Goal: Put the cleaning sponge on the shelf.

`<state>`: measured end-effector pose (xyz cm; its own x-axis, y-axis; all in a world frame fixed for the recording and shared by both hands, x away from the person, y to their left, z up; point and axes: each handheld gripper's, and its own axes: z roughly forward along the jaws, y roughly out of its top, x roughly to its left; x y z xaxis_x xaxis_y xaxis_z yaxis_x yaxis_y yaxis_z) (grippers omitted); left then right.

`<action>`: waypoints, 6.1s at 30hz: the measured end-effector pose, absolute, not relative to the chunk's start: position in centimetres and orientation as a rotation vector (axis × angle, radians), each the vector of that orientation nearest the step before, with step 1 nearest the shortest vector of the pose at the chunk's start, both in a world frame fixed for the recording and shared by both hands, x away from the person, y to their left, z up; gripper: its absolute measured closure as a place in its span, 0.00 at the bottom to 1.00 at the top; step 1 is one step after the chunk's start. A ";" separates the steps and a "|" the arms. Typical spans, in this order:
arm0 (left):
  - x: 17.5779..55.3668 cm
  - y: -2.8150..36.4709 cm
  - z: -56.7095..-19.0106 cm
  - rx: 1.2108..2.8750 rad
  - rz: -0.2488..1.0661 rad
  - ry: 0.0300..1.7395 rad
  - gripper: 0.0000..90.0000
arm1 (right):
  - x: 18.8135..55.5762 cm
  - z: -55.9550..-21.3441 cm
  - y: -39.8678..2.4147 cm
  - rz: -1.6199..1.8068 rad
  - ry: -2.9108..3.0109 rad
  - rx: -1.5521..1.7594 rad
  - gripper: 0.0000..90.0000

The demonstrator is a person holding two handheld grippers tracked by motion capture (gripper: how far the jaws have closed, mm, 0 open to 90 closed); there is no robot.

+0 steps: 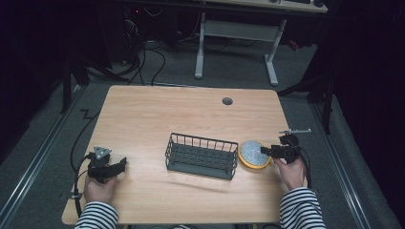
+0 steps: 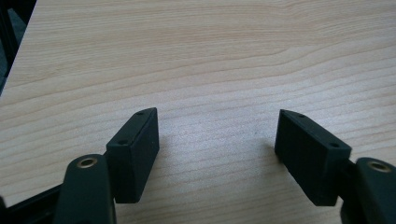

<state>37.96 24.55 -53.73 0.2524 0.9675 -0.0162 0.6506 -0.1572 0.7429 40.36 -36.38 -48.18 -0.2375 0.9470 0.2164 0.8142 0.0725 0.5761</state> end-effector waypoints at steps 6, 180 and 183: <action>38.0 24.5 -53.7 1.891 0.639 1.471 0.34 | 41.0 -49.2 -36.1 0.813 2.165 1.813 0.46; 38.0 24.5 -53.7 1.887 0.634 1.474 0.33 | 39.9 -38.0 -27.9 1.102 2.263 1.334 0.55; 38.0 24.5 -53.7 1.887 0.634 1.474 0.33 | 39.7 -37.9 -28.5 1.108 2.244 1.345 0.55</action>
